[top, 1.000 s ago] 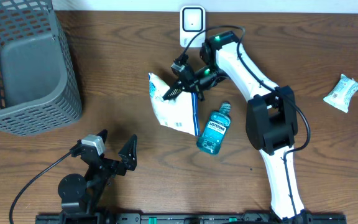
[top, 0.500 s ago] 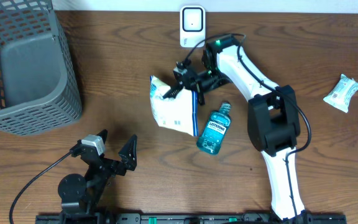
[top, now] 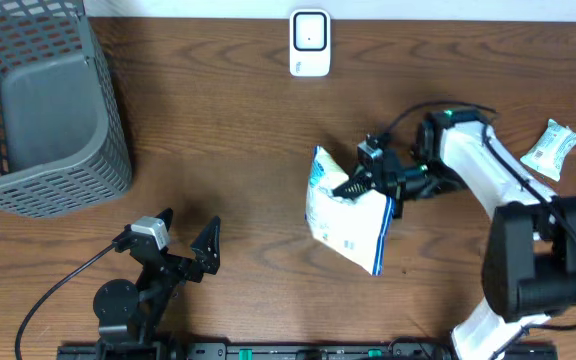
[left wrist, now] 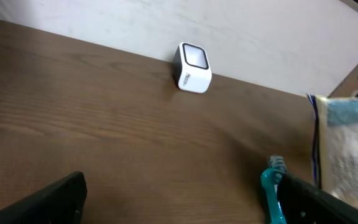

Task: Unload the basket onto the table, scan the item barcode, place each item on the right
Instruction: 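Grasp the snack bag and lift it off the table, then carry the snack bag up to the white scanner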

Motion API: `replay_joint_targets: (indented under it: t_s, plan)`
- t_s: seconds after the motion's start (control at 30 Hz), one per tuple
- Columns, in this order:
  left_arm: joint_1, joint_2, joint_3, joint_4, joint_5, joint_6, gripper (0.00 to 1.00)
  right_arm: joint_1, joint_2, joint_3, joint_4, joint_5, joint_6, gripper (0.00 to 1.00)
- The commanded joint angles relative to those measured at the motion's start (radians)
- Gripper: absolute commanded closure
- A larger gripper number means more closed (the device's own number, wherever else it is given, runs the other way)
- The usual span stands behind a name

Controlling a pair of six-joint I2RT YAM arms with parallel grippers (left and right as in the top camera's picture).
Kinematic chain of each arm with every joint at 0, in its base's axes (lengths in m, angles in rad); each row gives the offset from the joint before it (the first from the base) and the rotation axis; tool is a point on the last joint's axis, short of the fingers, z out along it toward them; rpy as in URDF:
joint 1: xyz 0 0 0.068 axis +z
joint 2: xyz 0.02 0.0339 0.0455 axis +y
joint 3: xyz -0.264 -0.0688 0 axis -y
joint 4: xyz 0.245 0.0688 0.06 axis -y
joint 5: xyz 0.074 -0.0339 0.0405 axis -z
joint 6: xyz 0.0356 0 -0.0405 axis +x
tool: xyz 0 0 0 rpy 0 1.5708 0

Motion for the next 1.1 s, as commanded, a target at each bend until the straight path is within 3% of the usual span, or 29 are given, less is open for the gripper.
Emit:
replay_joint_targets:
  t_s: [0.0,0.27,0.37,0.6,0.77,1.07]
  plan:
    - [-0.003,-0.006,0.01,0.0,-0.005,0.013,0.02,-0.004,-0.039,-0.055,0.0,-0.039,-0.036,0.99]
    - [-0.003,-0.006,0.01,0.0,-0.005,0.013,0.02,-0.002,-0.04,-0.07,0.001,-0.068,-0.101,0.99]
    - [-0.003,-0.006,0.01,0.0,-0.005,0.013,0.02,-0.009,-0.042,-0.044,0.0,-0.069,-0.031,0.99]
    - [-0.003,-0.006,0.01,0.0,-0.005,0.013,0.02,-0.053,-0.159,0.063,0.0,-0.069,-0.016,0.99]
    - [-0.003,-0.006,0.01,0.0,-0.005,0.013,0.02,-0.084,-0.303,0.142,0.027,0.015,-0.196,0.99]
    - [-0.003,-0.006,0.01,0.0,-0.005,0.013,0.02,-0.041,-0.425,0.158,0.528,0.447,-0.161,0.99]
